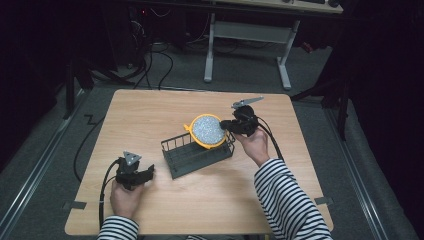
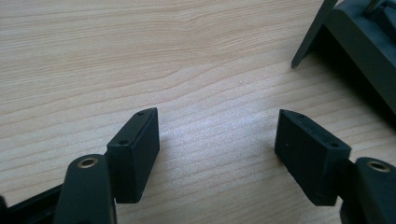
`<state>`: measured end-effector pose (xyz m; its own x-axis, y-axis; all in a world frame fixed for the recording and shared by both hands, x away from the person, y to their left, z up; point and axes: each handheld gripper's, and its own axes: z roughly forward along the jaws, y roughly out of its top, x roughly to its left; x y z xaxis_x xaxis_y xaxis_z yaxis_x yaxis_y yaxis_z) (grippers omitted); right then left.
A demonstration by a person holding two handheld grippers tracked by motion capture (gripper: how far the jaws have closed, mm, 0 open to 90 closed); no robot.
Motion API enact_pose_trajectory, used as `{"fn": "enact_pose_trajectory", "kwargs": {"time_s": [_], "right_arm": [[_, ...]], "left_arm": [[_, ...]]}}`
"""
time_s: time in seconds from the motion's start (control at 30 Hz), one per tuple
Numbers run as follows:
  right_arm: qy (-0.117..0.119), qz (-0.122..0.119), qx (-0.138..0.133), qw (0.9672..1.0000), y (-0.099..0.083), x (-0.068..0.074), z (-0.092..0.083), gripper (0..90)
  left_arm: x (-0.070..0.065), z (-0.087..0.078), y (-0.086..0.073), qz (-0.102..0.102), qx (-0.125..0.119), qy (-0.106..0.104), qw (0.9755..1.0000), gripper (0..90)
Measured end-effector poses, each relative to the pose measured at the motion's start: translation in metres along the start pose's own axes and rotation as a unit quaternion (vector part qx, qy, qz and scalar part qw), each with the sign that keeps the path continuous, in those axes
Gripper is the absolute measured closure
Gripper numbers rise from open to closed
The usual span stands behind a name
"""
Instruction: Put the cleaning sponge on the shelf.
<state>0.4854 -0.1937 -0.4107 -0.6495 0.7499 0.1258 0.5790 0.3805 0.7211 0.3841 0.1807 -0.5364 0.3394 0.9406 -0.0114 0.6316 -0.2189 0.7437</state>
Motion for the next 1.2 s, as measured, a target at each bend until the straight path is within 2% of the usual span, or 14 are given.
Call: {"fn": "enact_pose_trajectory", "kwargs": {"time_s": [0.27, 0.43, 0.73, 0.77, 0.9, 1.1, 1.2], "right_arm": [[-0.012, -0.006, -0.001, 0.9999, 0.003, 0.002, 0.002, 84.0], [-0.035, -0.030, -0.004, 0.9989, 0.001, 0.004, 0.003, 83.8], [-0.031, -0.040, 0.012, 0.9986, -0.008, 0.006, 0.003, 84.2], [-0.031, -0.047, 0.014, 0.9983, -0.010, 0.005, 0.003, 90.0], [-0.027, -0.038, 0.026, 0.9986, -0.018, 0.004, 0.006, 90.0], [-0.022, -0.043, 0.029, 0.9984, -0.019, 0.004, 0.006, 90.0], [-0.016, -0.036, 0.029, 0.9988, -0.018, 0.004, 0.005, 90.0]], "left_arm": [[0.000, 0.000, 0.000, 0.000, 0.000, 0.000, 1.0000, 31.4], [0.000, 0.000, 0.000, 0.000, 0.000, 0.000, 1.0000, 31.4], [0.000, 0.000, 0.000, 0.000, 0.000, 0.000, 1.0000, 31.5], [0.000, 0.000, 0.000, 0.000, 0.000, 0.000, 1.0000, 31.5], [0.000, 0.000, 0.000, 0.000, 0.000, 0.000, 1.0000, 31.5], [0.000, 0.000, 0.000, 0.000, 0.000, 0.000, 1.0000, 31.4], [0.000, 0.000, 0.000, 0.000, 0.000, 0.000, 1.0000, 31.5]]}}
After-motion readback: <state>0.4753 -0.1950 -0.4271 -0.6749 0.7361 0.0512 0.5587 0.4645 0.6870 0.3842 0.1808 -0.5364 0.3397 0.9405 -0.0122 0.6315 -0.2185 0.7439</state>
